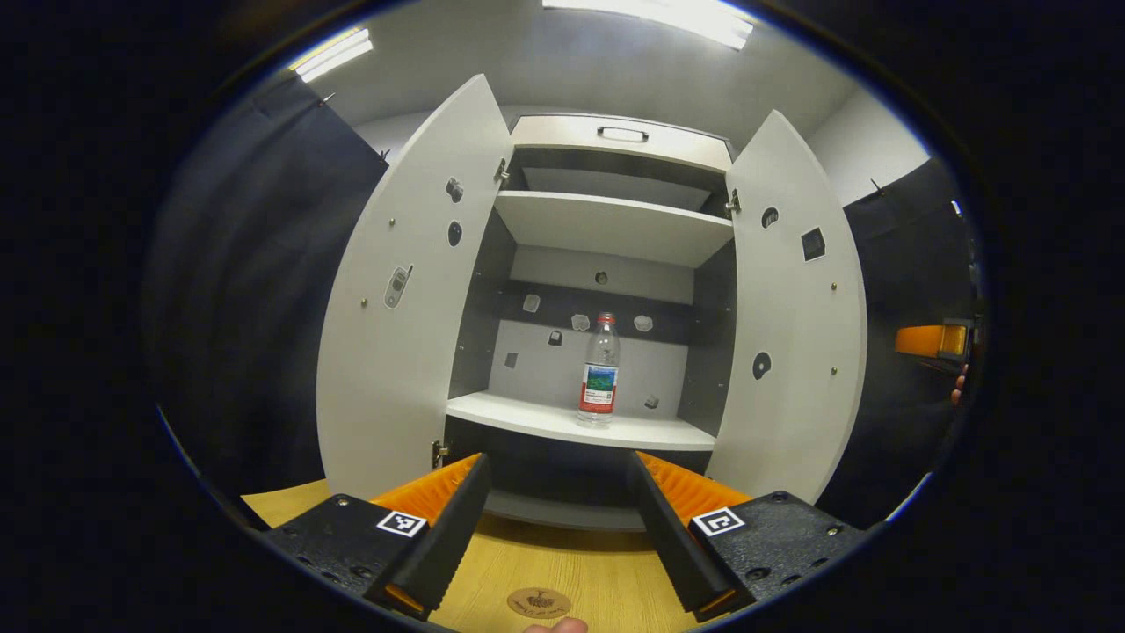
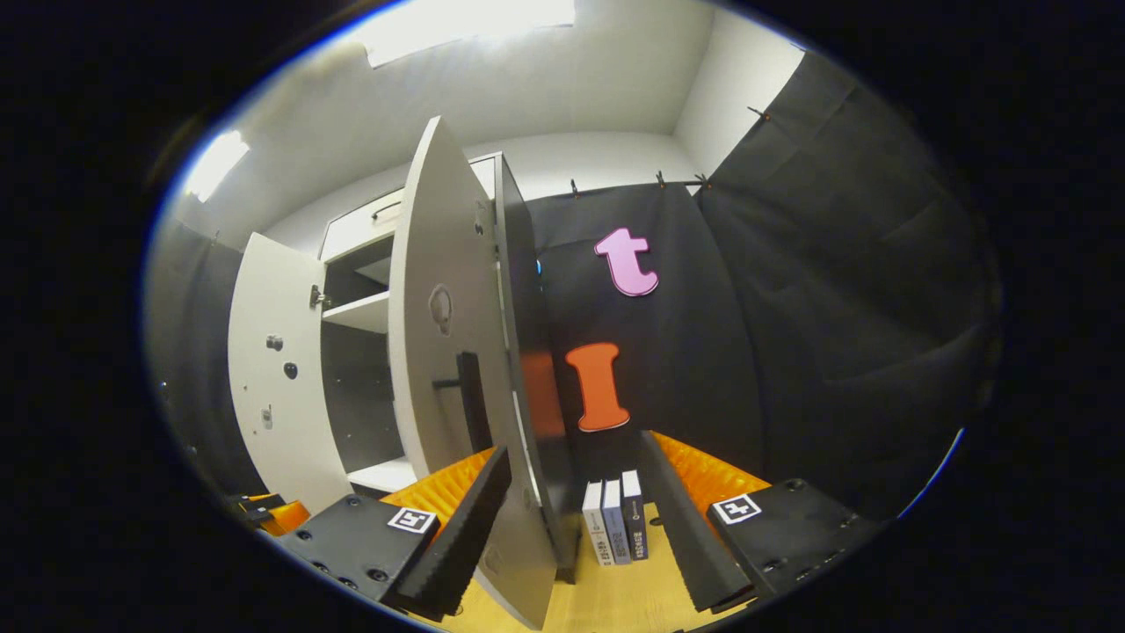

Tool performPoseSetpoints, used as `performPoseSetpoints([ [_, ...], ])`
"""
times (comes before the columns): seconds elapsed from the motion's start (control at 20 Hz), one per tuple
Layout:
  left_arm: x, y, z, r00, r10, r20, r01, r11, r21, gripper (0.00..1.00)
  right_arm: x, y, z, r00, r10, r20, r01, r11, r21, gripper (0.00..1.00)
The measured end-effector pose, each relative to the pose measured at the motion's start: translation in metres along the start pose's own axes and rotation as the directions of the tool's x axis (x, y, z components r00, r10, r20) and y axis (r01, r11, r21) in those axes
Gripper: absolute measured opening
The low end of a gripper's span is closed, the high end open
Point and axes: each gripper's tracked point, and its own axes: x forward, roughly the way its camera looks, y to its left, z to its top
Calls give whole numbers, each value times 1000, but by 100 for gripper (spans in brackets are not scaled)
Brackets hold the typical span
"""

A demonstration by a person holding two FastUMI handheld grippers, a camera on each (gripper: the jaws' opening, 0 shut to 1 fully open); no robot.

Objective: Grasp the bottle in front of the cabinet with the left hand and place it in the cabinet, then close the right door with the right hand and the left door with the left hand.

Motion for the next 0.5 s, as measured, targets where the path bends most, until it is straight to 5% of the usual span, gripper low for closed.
performPoseSetpoints([
  [0.45, 5, 52, -11, 999, -12, -34, 10, 998, -63, 95, 35, 18, -10, 996, -80, -31, 77, 993, -94, 98],
  [0.5, 7, 58, -12, 999, -10, -35, 8, 998, -63, 95, 38, 18, -8, 995, -95, -19, 92, 991, -101, 87],
])
